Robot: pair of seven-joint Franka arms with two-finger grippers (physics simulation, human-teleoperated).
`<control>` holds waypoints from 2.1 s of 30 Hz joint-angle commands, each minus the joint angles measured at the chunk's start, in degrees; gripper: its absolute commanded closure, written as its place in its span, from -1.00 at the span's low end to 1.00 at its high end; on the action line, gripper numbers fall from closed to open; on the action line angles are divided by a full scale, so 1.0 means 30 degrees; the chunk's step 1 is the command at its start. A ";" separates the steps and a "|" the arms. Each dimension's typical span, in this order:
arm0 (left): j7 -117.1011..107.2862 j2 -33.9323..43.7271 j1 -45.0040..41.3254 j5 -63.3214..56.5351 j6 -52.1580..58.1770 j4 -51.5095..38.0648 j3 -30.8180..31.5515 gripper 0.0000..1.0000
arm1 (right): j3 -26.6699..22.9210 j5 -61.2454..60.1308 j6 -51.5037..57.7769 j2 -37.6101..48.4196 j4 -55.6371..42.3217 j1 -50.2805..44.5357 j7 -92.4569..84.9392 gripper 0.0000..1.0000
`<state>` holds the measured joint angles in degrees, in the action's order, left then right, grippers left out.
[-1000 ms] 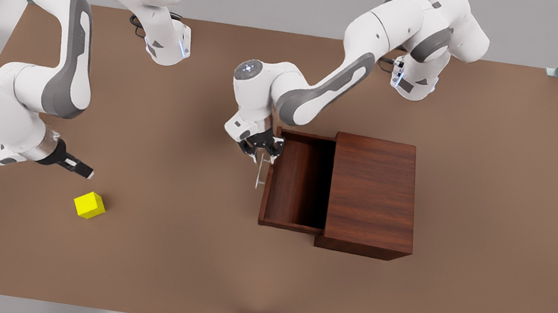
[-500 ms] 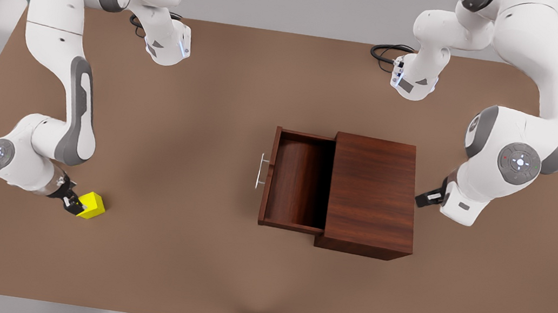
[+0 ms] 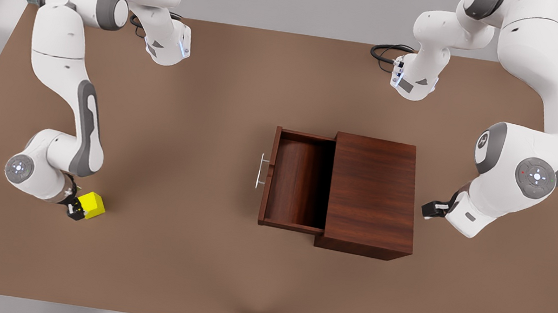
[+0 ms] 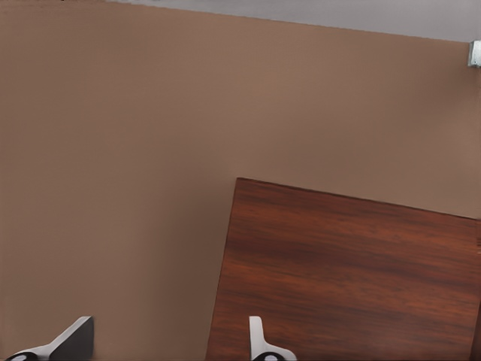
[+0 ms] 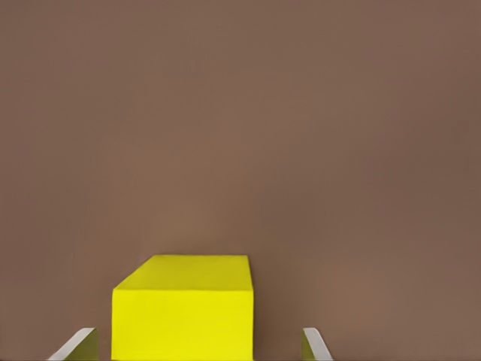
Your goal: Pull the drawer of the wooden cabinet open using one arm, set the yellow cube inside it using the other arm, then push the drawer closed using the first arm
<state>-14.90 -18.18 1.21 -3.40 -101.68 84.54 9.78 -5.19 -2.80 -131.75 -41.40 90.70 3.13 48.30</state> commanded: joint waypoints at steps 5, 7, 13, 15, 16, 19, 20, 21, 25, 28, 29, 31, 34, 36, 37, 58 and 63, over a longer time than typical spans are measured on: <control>0.4233 0.0024 -0.0021 -0.0009 -0.0236 0.0003 0.0022 -1.00 | 0.0091 0.0082 -0.0555 -0.0497 -0.0056 -0.0134 0.2416 -1.00; 0.4204 0.0024 -0.0021 -0.0009 -0.0236 0.0032 0.0022 -1.00 | 0.0120 0.0111 -0.0818 -0.0848 -0.0115 -0.0134 0.2445 -1.00; 0.4204 0.0024 -0.0021 -0.0009 -0.0236 0.0032 0.0022 -1.00 | 0.0091 0.0170 -0.1141 -0.1112 -0.0144 -0.0164 0.2445 -0.98; 0.3970 0.0024 -0.0021 -0.0067 -0.0236 0.0032 0.0051 -1.00 | 0.0120 0.0111 -0.1141 -0.1112 -0.0144 -0.0164 0.2621 -0.43; 0.3970 0.0024 -0.0021 -0.0067 -0.0236 0.0032 0.0051 -1.00 | 0.0120 0.0111 -0.1111 -0.1083 -0.0144 -0.0134 0.2621 -0.27; 0.3970 0.0024 -0.0021 -0.0067 -0.0236 0.0032 0.0051 -1.00 | 0.0150 0.0111 -0.0994 -0.0937 -0.0173 -0.0105 0.2563 -0.09; 0.3970 0.0024 -0.0021 -0.0067 -0.0236 0.0032 0.0022 -1.00 | 0.0150 0.0082 -0.0819 -0.0674 -0.0173 -0.0105 0.2533 -0.10; 0.3970 0.0024 -0.0021 -0.0067 -0.0236 0.0032 0.0022 -1.00 | 0.0179 0.0053 -0.0175 -0.0146 -0.0173 -0.0105 0.2533 -0.10; 0.3970 0.0024 -0.0021 -0.0067 -0.0090 0.0032 0.0051 -1.00 | 0.0677 -0.0768 0.3427 0.1964 -0.0787 -0.0983 0.3410 -0.10; 0.4057 0.0024 0.0008 -0.0038 0.0203 0.0062 0.0022 -1.00 | 0.0648 -0.0797 0.6503 0.2285 -0.2720 -0.2476 0.6221 -0.10; 0.4145 0.0024 0.0095 -0.0067 0.0174 0.0003 -0.0008 -1.00 | 0.0618 -0.0797 0.6972 0.2345 -0.2984 -0.2886 0.7041 -0.10; 0.4175 0.0024 0.0155 -0.0009 0.0203 0.0032 -0.0008 -1.00 | 0.0618 -0.0797 0.8848 0.2345 -0.4156 -0.4264 0.9650 -0.10; 0.4233 0.0024 0.0155 -0.0009 0.0203 0.0003 -0.0008 -1.00 | 0.0706 -0.1676 1.1164 0.2227 -0.6354 -0.6139 1.4103 -0.11; 0.4233 0.0024 0.0155 -0.0009 0.0203 -0.0026 -0.0008 -1.00 | 0.0648 -0.1764 1.1193 0.2227 -0.6648 -0.7486 1.6768 -0.11; 0.4233 0.0024 0.0155 -0.0009 0.0203 -0.0055 -0.0008 -1.00 | 0.0619 -0.1764 1.1193 0.2227 -0.6764 -0.8452 1.8525 -0.11; 0.4175 0.0024 0.0155 -0.0038 0.0174 -0.0026 0.0022 -1.00 | 0.3314 -0.1559 0.7385 -0.2694 -1.2156 -1.5662 3.4965 -0.18; 0.3999 0.0083 0.0125 -0.0067 0.0232 0.0091 0.0022 -1.00 | 0.2816 -0.1471 0.7268 -0.3221 -1.2126 -1.6101 3.4935 -0.27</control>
<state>-2.84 -18.02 1.61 -3.54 -101.11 84.79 9.83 3.29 -7.11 -109.13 -50.86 54.35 -45.18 129.69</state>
